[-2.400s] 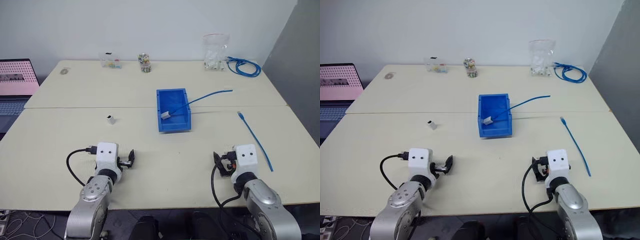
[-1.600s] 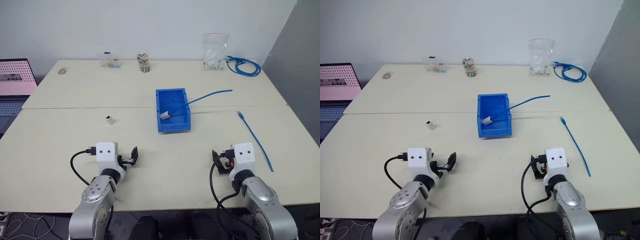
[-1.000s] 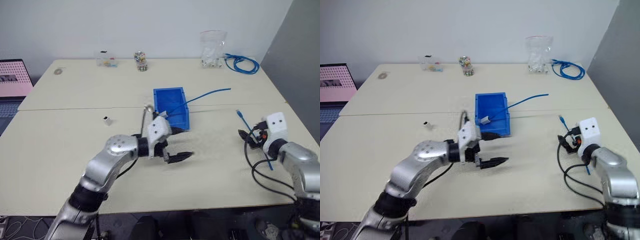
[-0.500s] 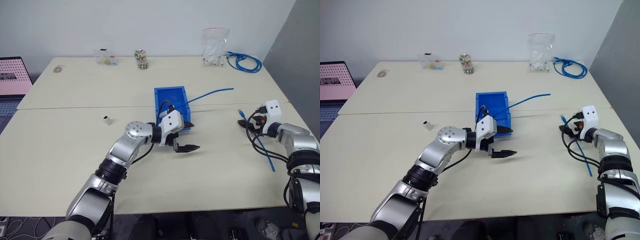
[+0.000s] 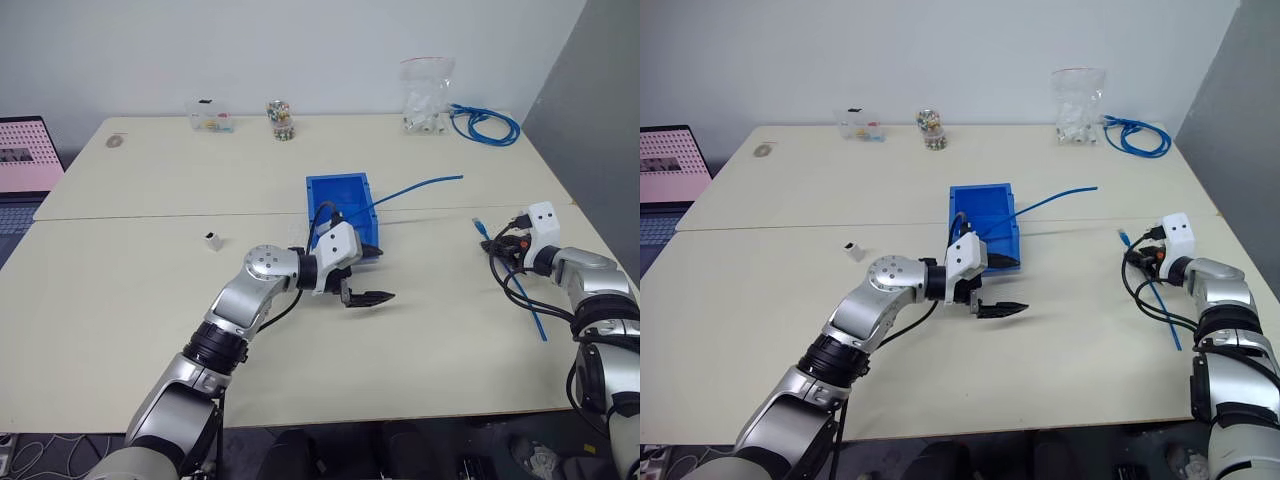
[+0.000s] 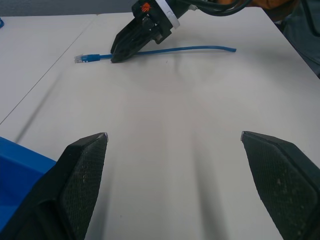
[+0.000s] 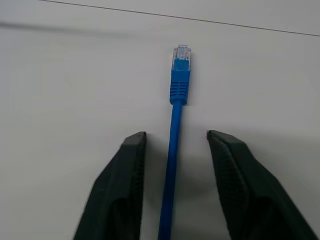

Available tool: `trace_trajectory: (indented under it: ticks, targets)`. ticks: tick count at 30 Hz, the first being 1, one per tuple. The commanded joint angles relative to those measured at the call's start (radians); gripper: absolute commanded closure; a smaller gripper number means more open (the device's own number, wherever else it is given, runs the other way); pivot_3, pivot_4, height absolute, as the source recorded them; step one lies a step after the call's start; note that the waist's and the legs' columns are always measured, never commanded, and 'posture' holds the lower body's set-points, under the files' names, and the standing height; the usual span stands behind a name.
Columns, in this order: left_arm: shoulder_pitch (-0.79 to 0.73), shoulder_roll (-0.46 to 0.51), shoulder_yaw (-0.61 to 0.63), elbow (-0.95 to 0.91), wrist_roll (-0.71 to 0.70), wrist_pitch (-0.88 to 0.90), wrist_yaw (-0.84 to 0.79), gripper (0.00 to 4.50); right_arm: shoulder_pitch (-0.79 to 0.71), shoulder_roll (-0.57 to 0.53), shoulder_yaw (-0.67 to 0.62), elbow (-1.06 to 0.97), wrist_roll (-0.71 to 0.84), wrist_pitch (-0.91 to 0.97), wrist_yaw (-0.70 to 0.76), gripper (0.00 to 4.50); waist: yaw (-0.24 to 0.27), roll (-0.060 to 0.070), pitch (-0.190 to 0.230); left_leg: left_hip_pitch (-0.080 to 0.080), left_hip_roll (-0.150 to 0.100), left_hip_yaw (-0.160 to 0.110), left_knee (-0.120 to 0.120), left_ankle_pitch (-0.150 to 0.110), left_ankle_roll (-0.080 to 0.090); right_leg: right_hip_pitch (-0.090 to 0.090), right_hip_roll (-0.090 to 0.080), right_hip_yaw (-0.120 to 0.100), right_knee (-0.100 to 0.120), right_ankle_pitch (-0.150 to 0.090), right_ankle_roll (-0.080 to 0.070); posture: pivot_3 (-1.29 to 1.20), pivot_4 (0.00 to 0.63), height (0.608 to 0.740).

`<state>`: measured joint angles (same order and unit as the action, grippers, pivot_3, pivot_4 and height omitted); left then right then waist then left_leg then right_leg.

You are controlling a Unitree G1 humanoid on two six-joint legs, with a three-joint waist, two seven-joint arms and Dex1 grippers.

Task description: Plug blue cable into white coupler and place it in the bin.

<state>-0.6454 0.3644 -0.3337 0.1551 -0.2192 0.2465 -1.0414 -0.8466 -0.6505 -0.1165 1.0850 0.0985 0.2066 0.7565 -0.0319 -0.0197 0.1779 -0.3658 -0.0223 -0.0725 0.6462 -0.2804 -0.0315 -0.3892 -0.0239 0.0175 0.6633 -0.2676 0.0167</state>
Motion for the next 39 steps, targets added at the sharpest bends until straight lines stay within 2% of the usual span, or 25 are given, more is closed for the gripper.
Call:
trace_trajectory:
  ticks: [1,4,14,17,19,21,23,25,27,28,30,33,37,39]
  targets:
    - [-0.033,-0.006,0.028,-0.027,-0.006,-0.005,-0.007,0.00,-0.009,-0.005,-0.001,0.025,-0.011,-0.004,0.003,3.76,0.000,0.000,0.000,0.000,0.000,0.000,0.000,0.000,0.000,0.000,0.000,0.000,0.000,0.000,0.000,0.00,0.150,0.740]
    - [-0.031,-0.002,0.019,-0.030,0.012,-0.026,-0.012,0.00,-0.005,-0.007,-0.003,0.033,-0.012,-0.012,-0.009,4.48,0.000,0.000,0.000,0.000,0.000,0.000,0.000,0.000,0.000,0.000,0.000,0.000,0.000,0.000,0.000,0.00,0.150,0.740]
    - [-0.006,-0.009,0.022,-0.102,0.012,0.003,-0.011,0.00,0.024,0.002,0.009,-0.005,-0.014,-0.029,0.006,4.48,0.000,0.000,0.000,0.000,0.000,0.000,0.001,0.000,0.000,0.001,0.000,0.000,0.000,0.000,0.000,0.00,0.150,0.740]
    - [0.025,0.026,0.054,-0.174,-0.010,0.049,-0.007,0.00,0.074,-0.009,0.047,-0.120,-0.032,-0.055,0.056,4.48,-0.001,0.000,0.000,0.000,0.000,0.000,0.001,0.000,0.000,0.001,0.000,0.000,0.000,0.000,0.000,0.00,0.150,0.740]
    - [0.075,0.077,0.092,-0.254,-0.036,0.098,-0.008,0.00,0.147,-0.030,0.086,-0.289,-0.045,-0.087,0.106,4.48,-0.002,0.000,0.000,0.000,0.001,-0.001,0.000,0.000,0.000,0.000,0.000,0.000,0.000,0.000,0.000,0.00,0.150,0.740]
    - [0.162,0.145,0.143,-0.357,-0.068,0.151,-0.003,0.00,0.237,-0.052,0.118,-0.511,-0.040,-0.087,0.162,4.48,-0.004,0.001,0.000,0.000,0.001,-0.001,0.000,0.000,0.000,0.000,0.000,0.000,0.000,0.000,0.000,0.00,0.150,0.740]
    - [0.310,0.222,0.218,-0.487,-0.110,0.209,0.015,0.00,0.317,-0.064,0.154,-0.749,-0.029,-0.078,0.204,4.48,-0.008,0.002,0.001,0.000,0.001,-0.002,-0.001,0.000,0.000,-0.001,0.001,0.001,0.000,0.000,0.000,0.00,0.150,0.740]
    - [0.559,0.283,0.338,-0.631,-0.119,0.225,0.053,0.00,0.372,-0.059,0.232,-0.970,-0.045,-0.141,0.249,4.48,-0.017,0.004,0.002,0.001,0.001,-0.003,-0.001,0.000,-0.001,-0.001,0.001,0.002,0.000,0.000,0.000,0.00,0.150,0.740]
    - [0.800,0.300,0.441,-0.737,-0.102,0.201,0.086,0.00,0.388,-0.023,0.312,-1.100,-0.051,-0.201,0.285,4.48,-0.033,0.004,0.002,0.001,0.001,-0.004,-0.002,-0.001,-0.002,-0.004,0.002,0.006,0.000,0.000,0.000,0.00,0.150,0.740]
    - [0.915,0.277,0.498,-0.785,-0.096,0.181,0.117,0.00,0.376,0.013,0.356,-1.124,-0.060,-0.217,0.290,4.48,-0.032,0.003,0.002,0.002,0.001,-0.005,-0.002,-0.001,-0.002,-0.005,0.003,0.008,0.000,-0.001,-0.001,0.00,0.150,0.740]
    - [1.097,0.215,0.590,-0.848,-0.098,0.130,0.176,0.00,0.343,0.086,0.432,-1.122,-0.073,-0.227,0.300,4.48,-0.019,0.001,0.005,0.001,0.001,-0.007,-0.002,-0.002,-0.003,-0.005,0.003,0.007,0.000,-0.001,-0.001,0.00,0.150,0.740]
    - [1.262,0.123,0.662,-0.872,-0.069,0.047,0.251,0.00,0.291,0.183,0.515,-1.029,-0.108,-0.262,0.307,4.48,0.007,-0.001,0.007,0.002,0.002,-0.011,0.000,-0.002,-0.003,-0.001,0.003,0.002,-0.004,-0.001,0.001,0.00,0.150,0.740]
    - [1.397,0.009,0.677,-0.897,-0.046,-0.020,0.345,0.00,0.203,0.277,0.617,-0.777,-0.234,-0.448,0.250,4.48,0.028,-0.001,0.007,0.003,0.001,-0.009,0.002,0.002,0.004,0.002,0.000,-0.002,-0.006,-0.003,-0.003,0.00,0.150,0.740]
    - [1.454,-0.050,0.659,-0.918,-0.051,-0.022,0.392,0.00,0.177,0.314,0.639,-0.664,-0.254,-0.476,0.248,4.48,0.032,-0.002,0.007,0.003,0.001,-0.008,0.002,0.003,0.006,0.001,-0.001,-0.002,-0.006,-0.003,-0.003,0.00,0.150,0.740]
